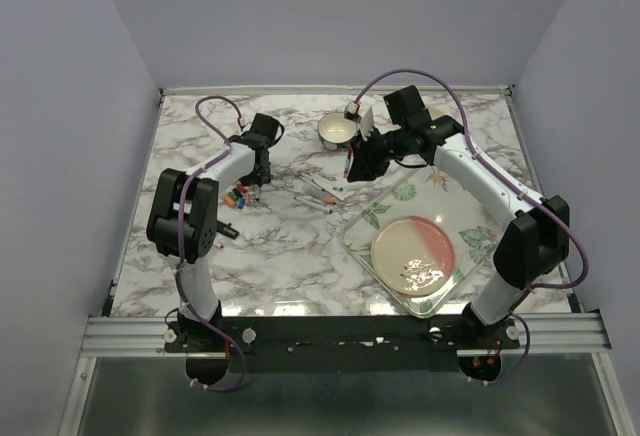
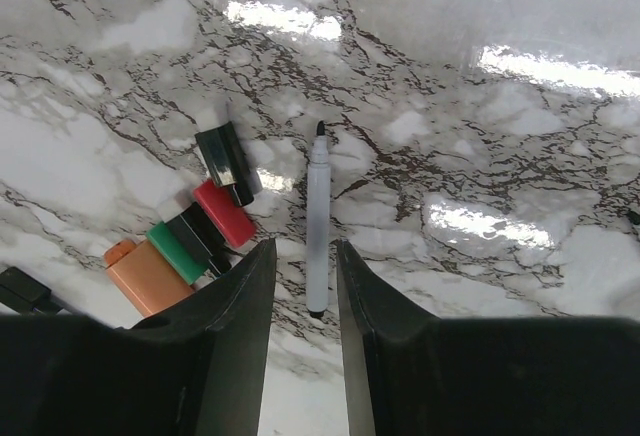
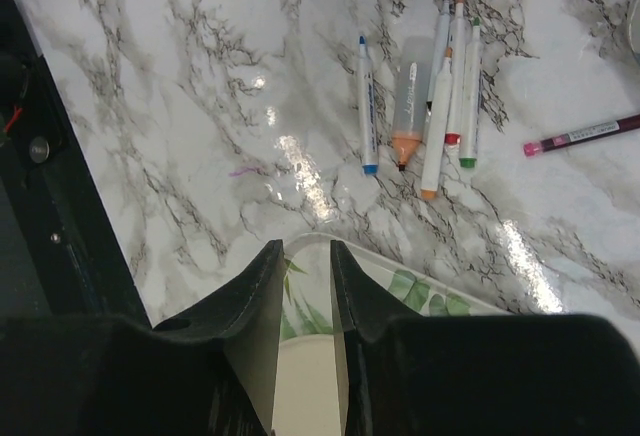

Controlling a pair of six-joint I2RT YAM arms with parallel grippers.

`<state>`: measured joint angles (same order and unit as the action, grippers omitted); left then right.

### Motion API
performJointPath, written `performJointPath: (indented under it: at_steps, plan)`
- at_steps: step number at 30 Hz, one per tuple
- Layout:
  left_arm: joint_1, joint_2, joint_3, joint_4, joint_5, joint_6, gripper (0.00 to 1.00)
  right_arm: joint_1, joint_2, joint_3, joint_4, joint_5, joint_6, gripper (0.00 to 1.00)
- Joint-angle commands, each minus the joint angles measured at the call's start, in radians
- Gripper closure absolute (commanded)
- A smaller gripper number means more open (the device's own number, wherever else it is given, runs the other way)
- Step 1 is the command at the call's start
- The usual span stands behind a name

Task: Open the pen caps
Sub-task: Grab a pen on the table with the right arm

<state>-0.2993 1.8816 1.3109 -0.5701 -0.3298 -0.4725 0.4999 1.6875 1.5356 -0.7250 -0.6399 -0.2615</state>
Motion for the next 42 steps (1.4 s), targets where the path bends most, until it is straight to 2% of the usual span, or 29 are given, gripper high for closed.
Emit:
performJointPath:
  at_steps: [1, 19, 27, 34, 42]
  plan:
    - [0.014, 0.017, 0.018, -0.008, -0.012, 0.018, 0.62, -0.008, -0.018, -0.014, 0.019, -0.029, 0.010, 0.68]
    - [0.020, 0.054, 0.002, -0.005, 0.107, 0.012, 0.69, -0.020, -0.029, -0.017, 0.019, -0.053, 0.015, 0.68]
    - [0.020, 0.034, -0.033, 0.030, 0.213, -0.011, 0.88, -0.027, -0.037, -0.019, 0.019, -0.060, 0.016, 0.68]
    - [0.006, -0.010, -0.104, 0.168, 0.437, -0.077, 0.89, -0.034, -0.038, -0.019, 0.019, -0.064, 0.015, 0.68]
    - [-0.040, 0.028, -0.072, 0.174, 0.477, -0.083, 0.86, -0.037, -0.035, -0.025, 0.021, -0.066, 0.015, 0.68]
